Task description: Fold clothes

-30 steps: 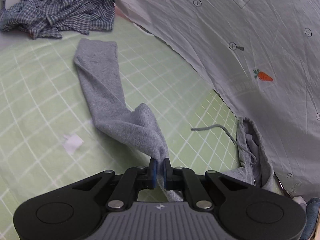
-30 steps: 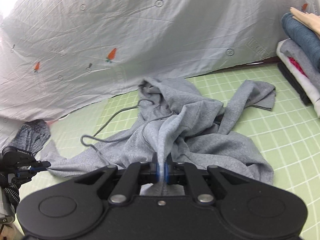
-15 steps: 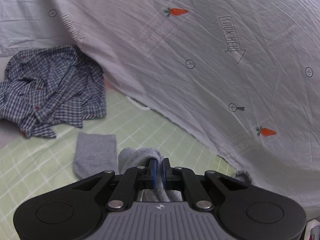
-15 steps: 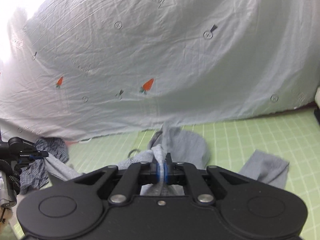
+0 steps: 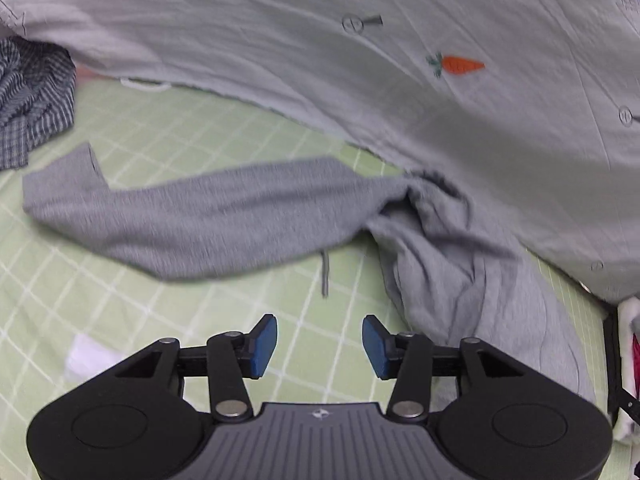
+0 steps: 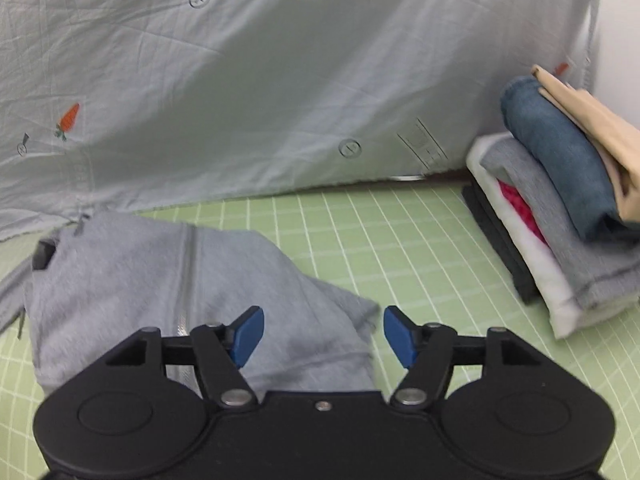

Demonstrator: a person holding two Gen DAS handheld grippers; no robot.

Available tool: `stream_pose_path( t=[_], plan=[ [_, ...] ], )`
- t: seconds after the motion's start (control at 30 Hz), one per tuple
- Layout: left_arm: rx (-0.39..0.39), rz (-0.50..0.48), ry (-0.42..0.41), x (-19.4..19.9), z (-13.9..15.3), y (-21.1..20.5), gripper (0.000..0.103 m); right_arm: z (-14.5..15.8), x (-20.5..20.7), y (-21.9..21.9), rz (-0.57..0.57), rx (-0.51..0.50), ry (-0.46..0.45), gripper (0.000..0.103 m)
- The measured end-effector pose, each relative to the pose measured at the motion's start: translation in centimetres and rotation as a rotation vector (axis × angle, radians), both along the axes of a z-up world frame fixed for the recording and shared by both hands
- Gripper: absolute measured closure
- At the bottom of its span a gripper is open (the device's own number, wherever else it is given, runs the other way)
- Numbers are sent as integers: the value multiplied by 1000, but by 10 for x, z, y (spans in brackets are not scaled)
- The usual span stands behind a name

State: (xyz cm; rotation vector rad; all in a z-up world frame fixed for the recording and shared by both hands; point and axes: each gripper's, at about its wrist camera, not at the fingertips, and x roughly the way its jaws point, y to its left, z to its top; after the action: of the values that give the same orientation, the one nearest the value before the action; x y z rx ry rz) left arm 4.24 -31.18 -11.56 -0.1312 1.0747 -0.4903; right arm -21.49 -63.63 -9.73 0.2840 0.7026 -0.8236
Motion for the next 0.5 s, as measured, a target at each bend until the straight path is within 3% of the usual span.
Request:
stream_pose_path(
  t=[0.17, 0.33, 0.5],
  plan=[
    [-31, -102, 126, -41, -30, -18, 39, -37, -62, 1, -120, 122, 48, 36],
    [-3, -164, 112, -48, -36, -43, 36, -55, -79, -9, -178, 236, -35, 36],
    [-2, -192, 102, -33, -39, -66, 31, -56, -69, -23, -128, 238, -75, 36]
  ],
)
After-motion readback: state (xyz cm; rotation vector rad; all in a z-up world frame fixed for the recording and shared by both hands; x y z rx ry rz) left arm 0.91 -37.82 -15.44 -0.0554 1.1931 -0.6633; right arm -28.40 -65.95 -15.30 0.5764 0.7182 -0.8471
